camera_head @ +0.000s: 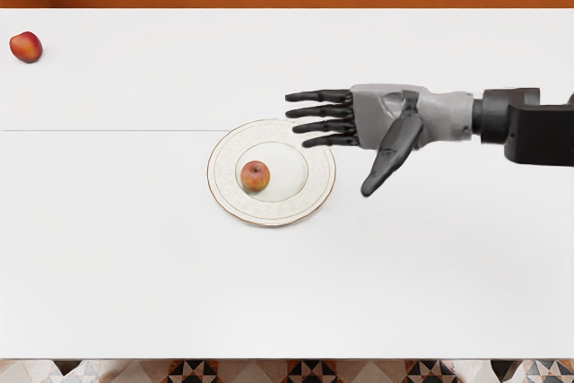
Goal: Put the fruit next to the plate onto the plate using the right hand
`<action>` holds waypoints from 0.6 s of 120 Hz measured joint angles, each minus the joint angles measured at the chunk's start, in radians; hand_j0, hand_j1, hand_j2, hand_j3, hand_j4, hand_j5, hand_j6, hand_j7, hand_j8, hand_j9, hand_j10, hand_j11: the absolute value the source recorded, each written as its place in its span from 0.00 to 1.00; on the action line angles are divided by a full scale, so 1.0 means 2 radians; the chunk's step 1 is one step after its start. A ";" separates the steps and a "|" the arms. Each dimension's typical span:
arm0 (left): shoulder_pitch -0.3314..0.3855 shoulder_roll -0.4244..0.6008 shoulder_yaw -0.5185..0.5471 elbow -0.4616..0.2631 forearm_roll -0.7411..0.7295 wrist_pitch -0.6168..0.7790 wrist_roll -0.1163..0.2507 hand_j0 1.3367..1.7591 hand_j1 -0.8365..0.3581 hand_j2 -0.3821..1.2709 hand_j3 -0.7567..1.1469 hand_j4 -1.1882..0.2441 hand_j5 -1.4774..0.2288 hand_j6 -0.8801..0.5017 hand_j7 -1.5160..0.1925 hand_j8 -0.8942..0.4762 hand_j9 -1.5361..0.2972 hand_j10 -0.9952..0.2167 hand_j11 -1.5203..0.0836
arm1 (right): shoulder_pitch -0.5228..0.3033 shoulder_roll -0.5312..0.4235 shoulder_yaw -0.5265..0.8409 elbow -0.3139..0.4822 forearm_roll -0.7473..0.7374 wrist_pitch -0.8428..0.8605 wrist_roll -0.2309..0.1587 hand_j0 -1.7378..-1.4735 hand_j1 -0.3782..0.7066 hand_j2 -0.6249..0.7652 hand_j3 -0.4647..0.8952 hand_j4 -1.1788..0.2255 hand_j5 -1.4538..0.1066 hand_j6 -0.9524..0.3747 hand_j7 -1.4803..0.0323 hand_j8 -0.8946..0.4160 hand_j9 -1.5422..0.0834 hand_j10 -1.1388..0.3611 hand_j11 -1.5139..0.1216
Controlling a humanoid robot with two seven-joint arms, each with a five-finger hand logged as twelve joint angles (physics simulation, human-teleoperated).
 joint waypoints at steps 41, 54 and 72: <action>0.000 0.000 0.000 0.000 0.000 0.000 0.000 0.76 0.76 0.26 0.40 0.67 0.69 0.47 0.71 0.48 0.67 0.63 0.76 | -0.053 -0.124 -0.005 -0.005 0.113 0.006 -0.005 0.30 0.07 0.44 0.34 0.81 0.90 0.69 0.95 0.66 0.92 0.73 0.90; 0.000 0.000 0.000 0.000 0.000 0.000 0.000 0.76 0.76 0.26 0.40 0.67 0.69 0.47 0.71 0.48 0.67 0.63 0.76 | -0.071 -0.151 -0.005 -0.012 0.132 0.006 -0.005 0.30 0.07 0.44 0.34 0.81 0.90 0.69 0.95 0.66 0.92 0.74 0.90; 0.000 0.000 0.000 0.000 0.000 0.000 0.000 0.76 0.76 0.26 0.40 0.67 0.69 0.47 0.71 0.48 0.67 0.63 0.76 | -0.093 -0.172 -0.005 -0.020 0.146 0.007 -0.005 0.30 0.07 0.44 0.34 0.82 0.90 0.69 0.95 0.66 0.92 0.74 0.90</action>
